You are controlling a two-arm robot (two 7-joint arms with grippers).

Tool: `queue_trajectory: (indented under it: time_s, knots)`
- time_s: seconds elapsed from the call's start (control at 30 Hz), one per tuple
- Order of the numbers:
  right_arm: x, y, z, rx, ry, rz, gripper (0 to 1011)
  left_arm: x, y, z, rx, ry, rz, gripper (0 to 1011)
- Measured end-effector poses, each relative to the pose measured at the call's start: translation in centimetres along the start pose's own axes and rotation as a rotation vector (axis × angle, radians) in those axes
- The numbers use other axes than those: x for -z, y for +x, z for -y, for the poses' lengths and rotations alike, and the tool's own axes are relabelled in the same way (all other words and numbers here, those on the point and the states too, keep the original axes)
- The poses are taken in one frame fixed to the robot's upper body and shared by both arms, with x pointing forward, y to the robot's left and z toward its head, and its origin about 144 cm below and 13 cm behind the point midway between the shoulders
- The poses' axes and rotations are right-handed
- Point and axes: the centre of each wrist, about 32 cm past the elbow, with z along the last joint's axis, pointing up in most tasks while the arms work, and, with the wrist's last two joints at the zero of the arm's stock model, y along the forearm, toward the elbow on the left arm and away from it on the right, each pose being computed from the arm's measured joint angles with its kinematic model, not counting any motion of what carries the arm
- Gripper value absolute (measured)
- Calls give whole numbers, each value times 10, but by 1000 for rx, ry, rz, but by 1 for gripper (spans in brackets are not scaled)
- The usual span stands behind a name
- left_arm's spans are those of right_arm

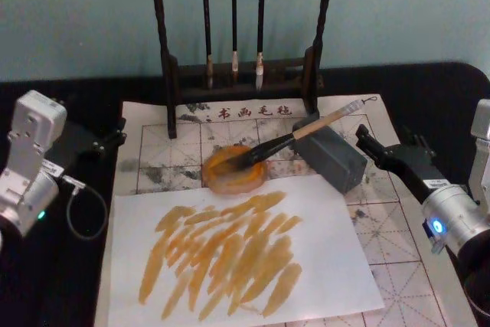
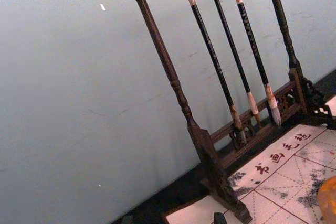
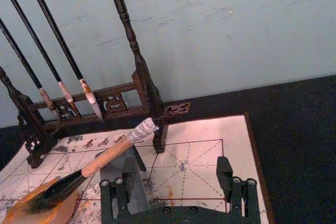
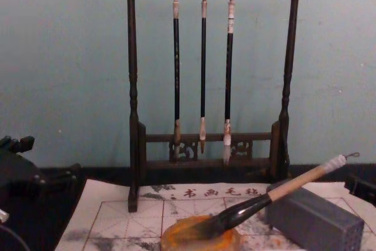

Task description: Pick up the brush from the inkstone, write on the paper, then place the brush back to its original position.

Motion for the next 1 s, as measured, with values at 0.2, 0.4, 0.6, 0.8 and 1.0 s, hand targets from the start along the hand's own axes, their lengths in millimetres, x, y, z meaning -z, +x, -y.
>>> queue_trajectory:
  time_s: [0.2, 0.4, 0.6, 0.8, 1.0]
  knots:
    - [0, 0, 0, -1, -1, 0, 1000, 0, 0, 0, 0, 0, 0, 1001]
    - [0, 0, 0, -2, -1, -1, 1000, 0, 0, 0, 0, 0, 0, 1001]
    - [-1, 0, 0, -2, -1, -1, 1000, 0, 0, 0, 0, 0, 0, 1001]
    - [-1, 0, 0, -2, -2, -1, 1000, 0, 0, 0, 0, 0, 0, 1001]
    - [-1, 0, 0, -2, -2, -2, 1000, 0, 0, 0, 0, 0, 0, 1001]
